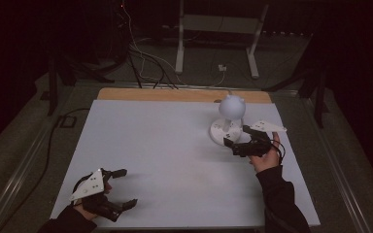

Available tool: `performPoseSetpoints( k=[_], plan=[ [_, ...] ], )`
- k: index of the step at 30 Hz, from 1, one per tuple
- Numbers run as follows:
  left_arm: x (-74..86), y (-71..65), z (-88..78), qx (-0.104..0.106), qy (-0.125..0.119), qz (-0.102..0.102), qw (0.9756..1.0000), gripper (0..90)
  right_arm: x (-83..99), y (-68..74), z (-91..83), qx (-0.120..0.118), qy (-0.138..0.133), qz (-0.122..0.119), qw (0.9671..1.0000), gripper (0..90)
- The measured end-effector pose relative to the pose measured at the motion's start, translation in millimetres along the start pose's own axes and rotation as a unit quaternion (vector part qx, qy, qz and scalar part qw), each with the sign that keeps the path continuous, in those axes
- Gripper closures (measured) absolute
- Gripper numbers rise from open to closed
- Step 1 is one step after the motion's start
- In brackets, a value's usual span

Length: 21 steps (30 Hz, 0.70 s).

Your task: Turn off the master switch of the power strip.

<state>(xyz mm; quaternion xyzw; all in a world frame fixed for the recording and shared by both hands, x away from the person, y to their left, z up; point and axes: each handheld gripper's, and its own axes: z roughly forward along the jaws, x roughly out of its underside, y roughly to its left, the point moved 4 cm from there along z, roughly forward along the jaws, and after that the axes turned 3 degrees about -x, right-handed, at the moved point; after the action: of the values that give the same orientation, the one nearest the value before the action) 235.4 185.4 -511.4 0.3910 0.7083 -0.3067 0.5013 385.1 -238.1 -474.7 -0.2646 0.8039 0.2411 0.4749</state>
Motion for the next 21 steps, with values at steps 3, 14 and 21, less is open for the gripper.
performPoseSetpoints(
  k=[3, 14, 21],
  plan=[
    [0.3, 0.0, -0.2, 0.000, 0.000, -0.001, 1.0000, 0.3, 1.3, 7.2, -2.0, -0.006, 0.004, -0.007, 0.9999, 0.0],
    [-0.1, -0.2, -0.6, 0.000, 0.000, 0.001, 1.0000, 0.3, 7.8, 32.3, -17.2, -0.034, 0.000, -0.022, 0.9992, 0.0],
    [-0.1, -1.0, -0.3, 0.000, 0.000, 0.001, 1.0000, 0.3, 20.1, 47.7, -29.3, -0.055, 0.000, -0.025, 0.9981, 0.0]
  ],
)
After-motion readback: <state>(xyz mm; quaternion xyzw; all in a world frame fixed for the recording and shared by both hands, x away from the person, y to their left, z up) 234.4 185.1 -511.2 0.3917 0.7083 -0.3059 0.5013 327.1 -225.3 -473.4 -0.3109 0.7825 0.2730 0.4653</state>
